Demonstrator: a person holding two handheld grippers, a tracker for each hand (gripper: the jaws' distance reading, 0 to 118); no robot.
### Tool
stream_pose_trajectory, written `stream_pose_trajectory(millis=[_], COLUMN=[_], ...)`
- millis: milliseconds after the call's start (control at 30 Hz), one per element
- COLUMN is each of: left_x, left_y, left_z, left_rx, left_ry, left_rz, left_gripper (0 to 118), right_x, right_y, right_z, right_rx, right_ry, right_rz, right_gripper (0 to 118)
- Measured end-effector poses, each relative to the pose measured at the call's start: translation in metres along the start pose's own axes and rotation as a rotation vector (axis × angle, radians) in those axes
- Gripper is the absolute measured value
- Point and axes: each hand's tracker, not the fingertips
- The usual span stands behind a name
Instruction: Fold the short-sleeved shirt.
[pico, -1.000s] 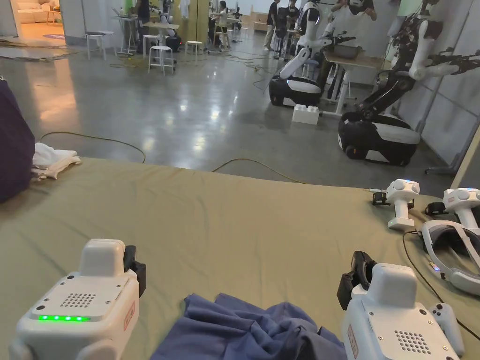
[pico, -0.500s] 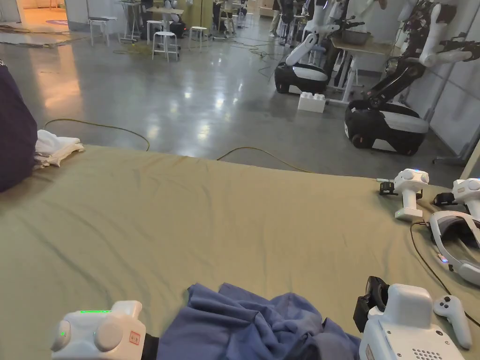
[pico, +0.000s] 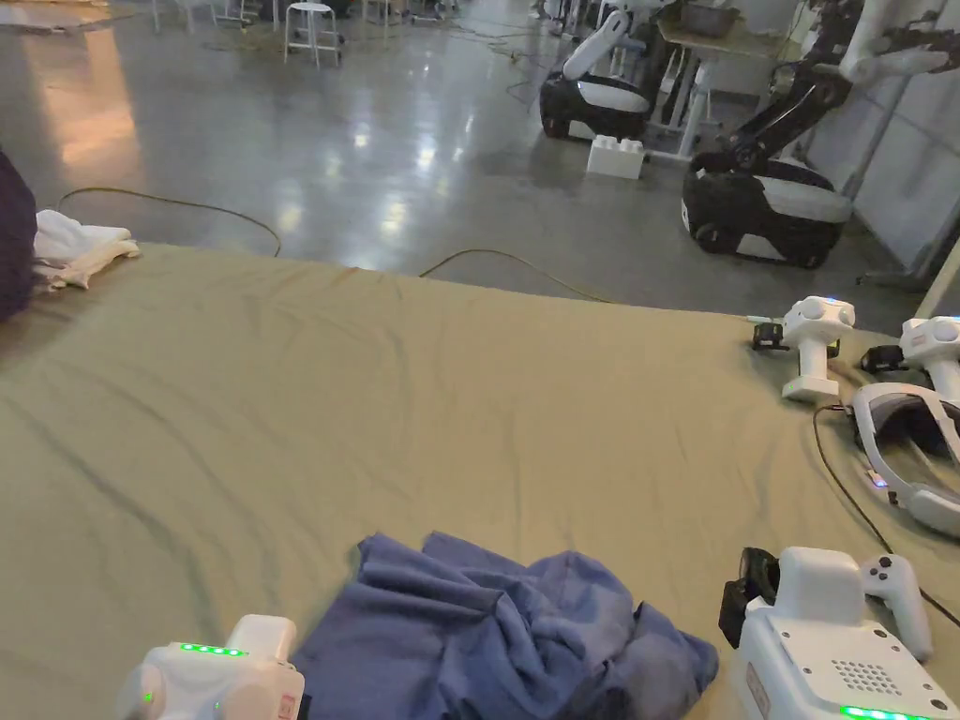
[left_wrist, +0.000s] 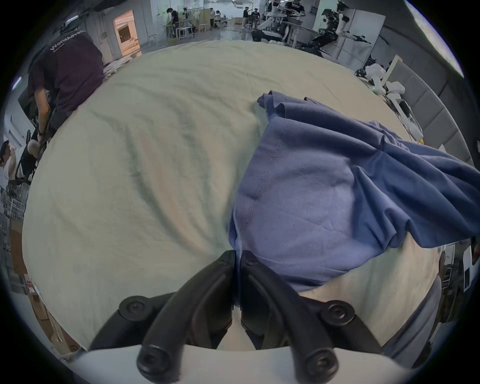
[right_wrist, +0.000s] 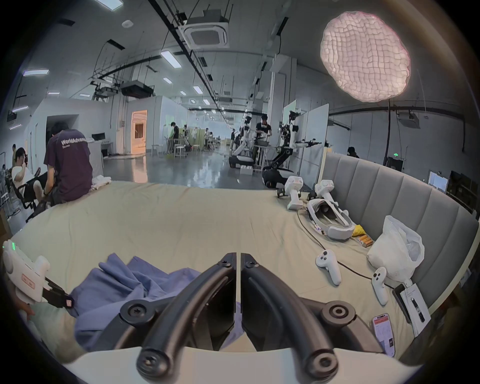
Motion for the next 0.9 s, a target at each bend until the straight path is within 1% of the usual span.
stream_pose_trajectory(millis=[67,100,167,200,267,367,467,533,567,600,633,667,700,733,767,900], left_x=[-0.002,-0.005,-0.009,-0.01,-0.014,-0.015,-0.015,-0.016,-0.016,-0.017,-0.017,-0.017,-0.017,-0.017,-0.018,-0.018], left_y=[-0.004,-0.003,-0.004,-0.005,-0.003,-0.003,-0.004,-0.005,-0.006,-0.007,-0.007,-0.009,-0.009,-0.009,-0.009,-0.007], left_z=[0.008,0.012,0.021,0.026,0.032,0.042,0.045,0.044,0.045,0.045,0.045,0.045,0.045,0.046,0.047,0.064], left_rx=[0.028,0.035,0.067,0.074,0.099,0.118,0.126,0.123,0.12,0.117,0.116,0.117,0.117,0.117,0.119,0.177], left_ry=[-0.02,-0.027,-0.046,-0.059,-0.073,-0.08,-0.071,-0.065,-0.066,-0.068,-0.069,-0.07,-0.071,-0.072,-0.075,-0.078], left_rz=[0.026,0.028,0.046,0.052,0.061,0.058,0.056,0.054,0.055,0.056,0.057,0.058,0.059,0.061,0.062,0.052], left_gripper=[4,4,4,4,4,4,4,4,4,4,4,4,4,4,4,4], right_x=[0.012,0.017,0.027,0.032,0.036,0.038,0.034,0.028,0.024,0.02,0.018,0.017,0.019,0.022,0.026,0.041], right_y=[-0.004,-0.006,-0.01,-0.014,-0.026,-0.05,-0.071,-0.08,-0.082,-0.084,-0.084,-0.084,-0.084,-0.083,-0.082,-0.067], right_z=[-0.02,-0.033,-0.06,-0.073,-0.101,-0.138,-0.161,-0.165,-0.166,-0.16,-0.157,-0.155,-0.153,-0.148,-0.144,-0.116], right_rx=[-0.063,-0.114,-0.236,-0.297,-0.415,-0.594,-0.694,-0.738,-0.746,-0.734,-0.706,-0.687,-0.682,-0.677,-0.662,-0.55], right_ry=[-0.009,-0.011,0.019,0.043,0.072,0.107,0.171,0.208,0.212,0.198,0.182,0.164,0.166,0.193,0.198,0.179], right_rz=[-0.011,-0.006,-0.025,-0.035,-0.038,-0.055,-0.084,-0.086,-0.079,-0.059,-0.013,0.011,0.001,-0.041,-0.081,-0.14], right_gripper=[5,15,46,56,60,60,60,57,51,43,39,39,23,13,10,7])
